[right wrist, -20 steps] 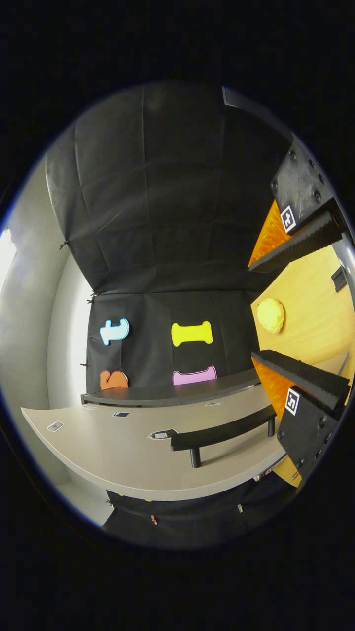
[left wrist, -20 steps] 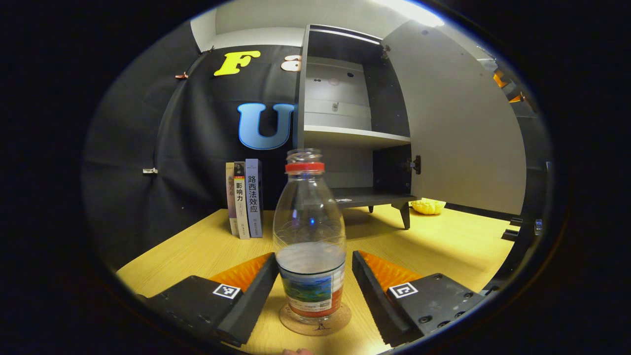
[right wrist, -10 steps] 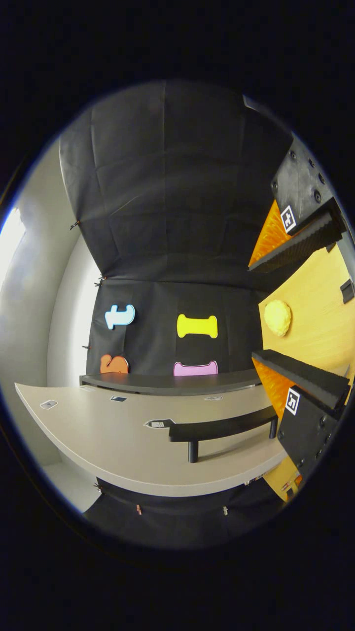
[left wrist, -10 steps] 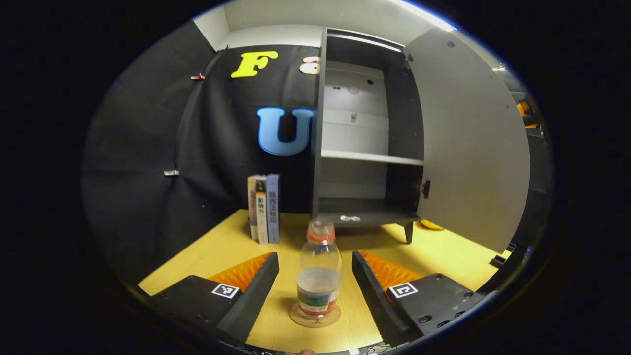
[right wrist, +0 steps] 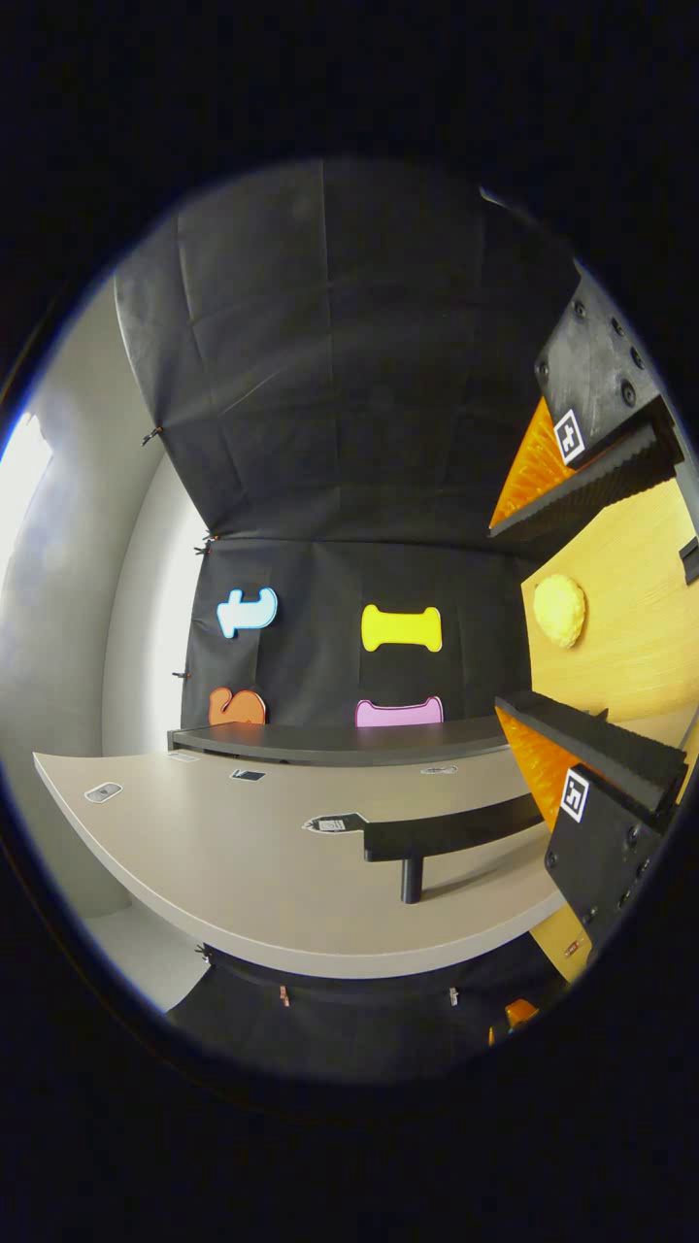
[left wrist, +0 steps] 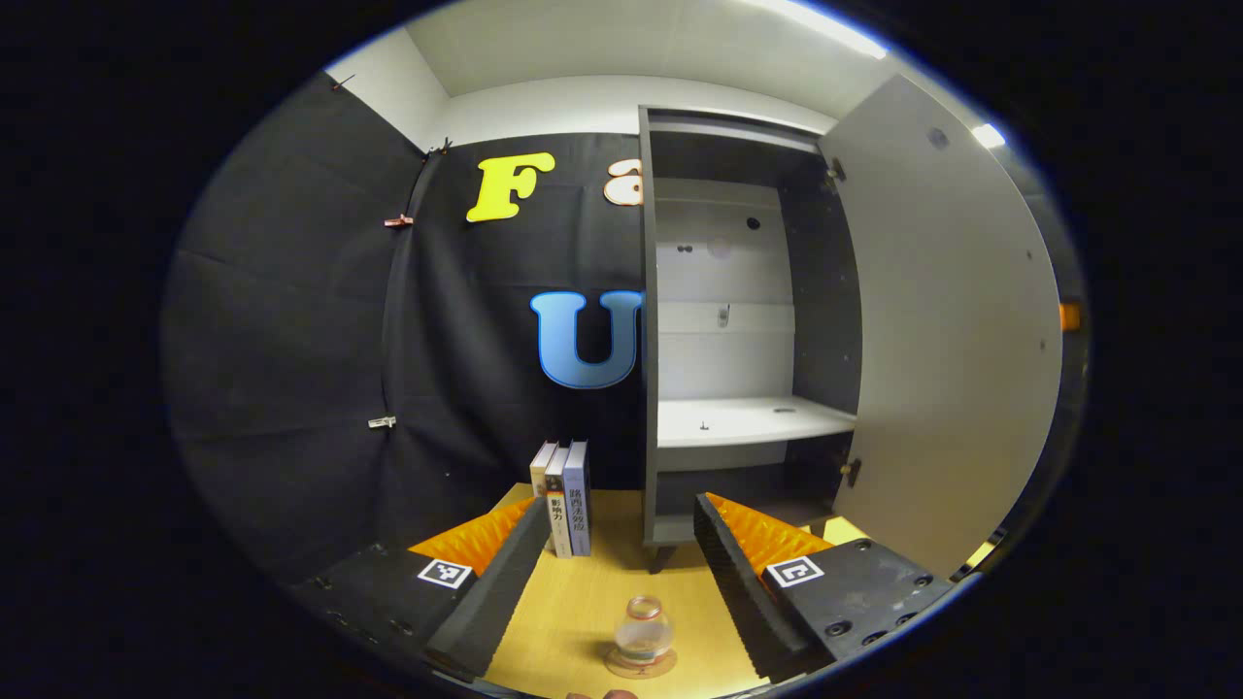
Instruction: Open the cabinet door with the right hand, grasp the bottle in the cabinet with the left hand and place it on the coaster, then close the cabinet door with the right hand.
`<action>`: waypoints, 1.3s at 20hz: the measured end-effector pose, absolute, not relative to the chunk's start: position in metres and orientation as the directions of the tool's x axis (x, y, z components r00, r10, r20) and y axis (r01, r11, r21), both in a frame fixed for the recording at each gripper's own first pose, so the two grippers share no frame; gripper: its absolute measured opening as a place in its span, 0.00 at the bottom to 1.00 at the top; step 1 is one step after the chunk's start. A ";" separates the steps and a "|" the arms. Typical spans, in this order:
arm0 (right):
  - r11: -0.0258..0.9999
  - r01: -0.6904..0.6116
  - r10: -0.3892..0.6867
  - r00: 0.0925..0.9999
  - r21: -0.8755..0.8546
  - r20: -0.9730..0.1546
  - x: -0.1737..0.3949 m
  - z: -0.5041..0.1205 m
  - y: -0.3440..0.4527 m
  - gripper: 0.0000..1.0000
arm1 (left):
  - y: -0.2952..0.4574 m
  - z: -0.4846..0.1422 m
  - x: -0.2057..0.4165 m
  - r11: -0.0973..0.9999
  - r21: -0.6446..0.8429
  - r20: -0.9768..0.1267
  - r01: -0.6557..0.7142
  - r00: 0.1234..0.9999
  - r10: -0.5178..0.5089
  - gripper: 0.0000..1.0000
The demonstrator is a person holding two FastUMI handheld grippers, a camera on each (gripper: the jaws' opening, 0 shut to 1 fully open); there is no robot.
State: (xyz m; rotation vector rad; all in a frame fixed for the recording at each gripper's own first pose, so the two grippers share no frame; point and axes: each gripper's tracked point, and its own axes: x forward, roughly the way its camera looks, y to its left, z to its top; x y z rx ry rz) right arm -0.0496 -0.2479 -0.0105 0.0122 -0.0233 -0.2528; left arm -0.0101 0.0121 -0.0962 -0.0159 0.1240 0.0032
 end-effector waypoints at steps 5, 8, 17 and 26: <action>0.974 0.227 -0.228 0.974 0.020 0.020 -0.048 -0.010 -0.239 0.93 | 0.007 -0.037 0.000 1.000 -0.007 -0.068 0.019 0.998 -0.019 0.94; 0.970 0.234 -0.235 0.972 0.058 0.002 -0.047 -0.013 -0.239 0.93 | -0.001 -0.031 0.002 0.999 -0.008 -0.052 0.049 0.997 -0.049 0.94; 0.969 0.227 -0.227 0.974 0.100 -0.013 -0.049 -0.016 -0.214 0.95 | -0.023 -0.024 0.010 0.993 0.016 -0.051 0.113 0.992 -0.112 0.94; 0.982 0.144 -0.143 0.990 0.123 -0.022 -0.046 -0.018 -0.152 0.95 | -0.013 -0.026 0.007 0.994 0.034 -0.045 0.100 0.994 -0.099 0.94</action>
